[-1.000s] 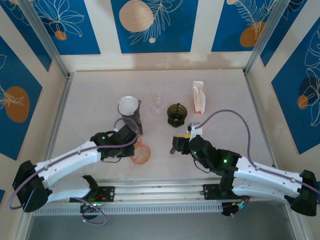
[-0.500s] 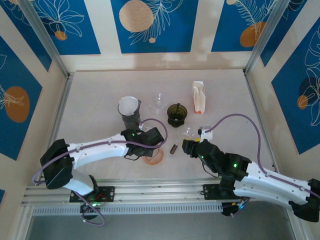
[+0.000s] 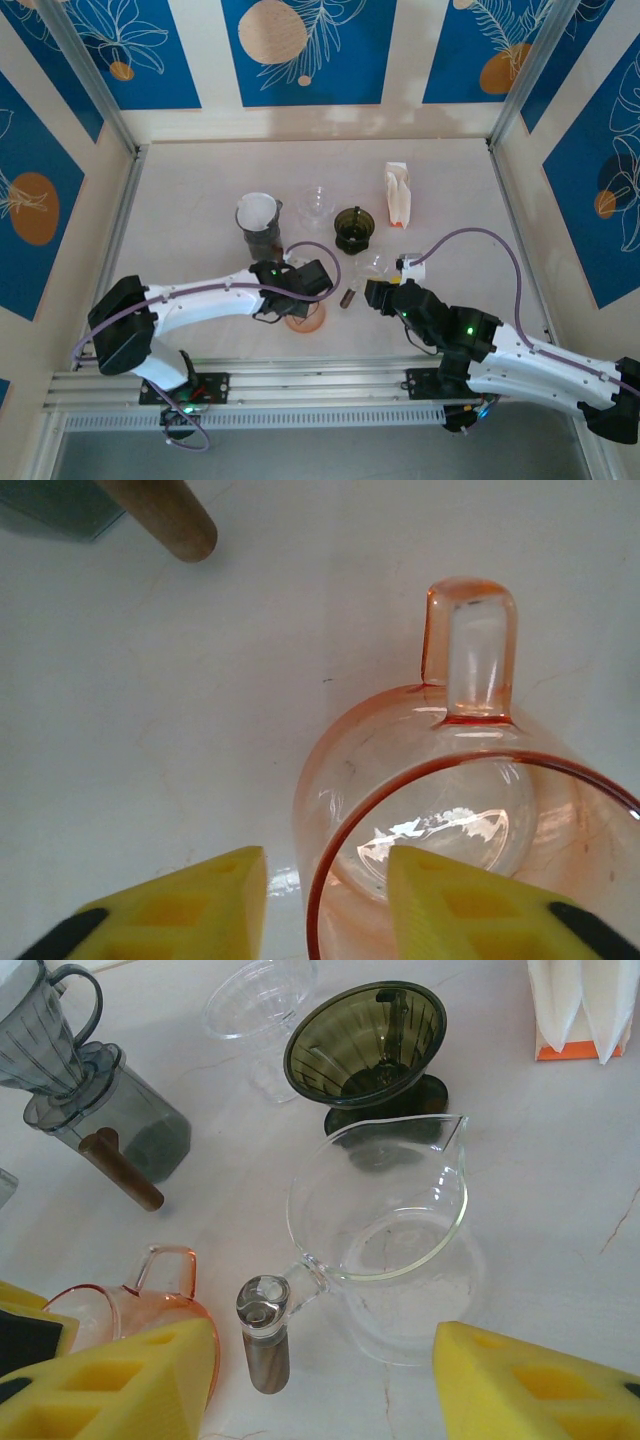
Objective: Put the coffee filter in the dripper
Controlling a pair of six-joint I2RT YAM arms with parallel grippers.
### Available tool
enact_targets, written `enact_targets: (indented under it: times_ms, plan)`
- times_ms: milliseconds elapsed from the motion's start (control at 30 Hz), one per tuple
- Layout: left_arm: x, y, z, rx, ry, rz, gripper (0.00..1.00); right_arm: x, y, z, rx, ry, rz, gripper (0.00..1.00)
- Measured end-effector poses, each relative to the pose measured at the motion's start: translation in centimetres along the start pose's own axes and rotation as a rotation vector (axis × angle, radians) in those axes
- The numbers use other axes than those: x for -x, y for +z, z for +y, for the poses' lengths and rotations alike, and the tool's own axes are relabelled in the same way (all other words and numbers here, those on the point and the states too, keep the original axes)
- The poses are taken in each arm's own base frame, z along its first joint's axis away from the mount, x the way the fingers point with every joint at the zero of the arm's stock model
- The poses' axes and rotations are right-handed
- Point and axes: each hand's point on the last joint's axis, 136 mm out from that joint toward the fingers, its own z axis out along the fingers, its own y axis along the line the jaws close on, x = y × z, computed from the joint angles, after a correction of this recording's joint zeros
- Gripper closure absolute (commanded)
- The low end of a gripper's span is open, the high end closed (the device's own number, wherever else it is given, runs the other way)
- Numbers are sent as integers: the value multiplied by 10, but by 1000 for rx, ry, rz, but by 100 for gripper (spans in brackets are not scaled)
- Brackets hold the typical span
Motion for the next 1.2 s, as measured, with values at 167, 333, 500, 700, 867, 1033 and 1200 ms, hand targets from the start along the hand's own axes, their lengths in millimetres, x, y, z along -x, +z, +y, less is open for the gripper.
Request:
enact_targets:
  times_ms: [167,333,500,700,867,1033,1200]
  plan:
    - [12,-22,3,-48,-33,-67,47,-3,2,2,5,-4,13,39]
    - [34,-67,12,-143,-107,-206,32,-10,15,5,-9,-20,57,38]
    - [35,-95,38,-196,-171,-327,16,-5,35,8,-36,-6,130,38]
    - [24,-103,64,-216,-215,-408,0,46,70,3,-82,111,149,39]
    - [17,-101,72,-220,-226,-426,0,81,103,-5,-134,136,166,39]
    - [10,-91,76,-206,-228,-418,0,99,140,-23,-197,152,212,40]
    - [6,-90,80,-221,-247,-428,0,96,172,-50,-268,163,283,42]
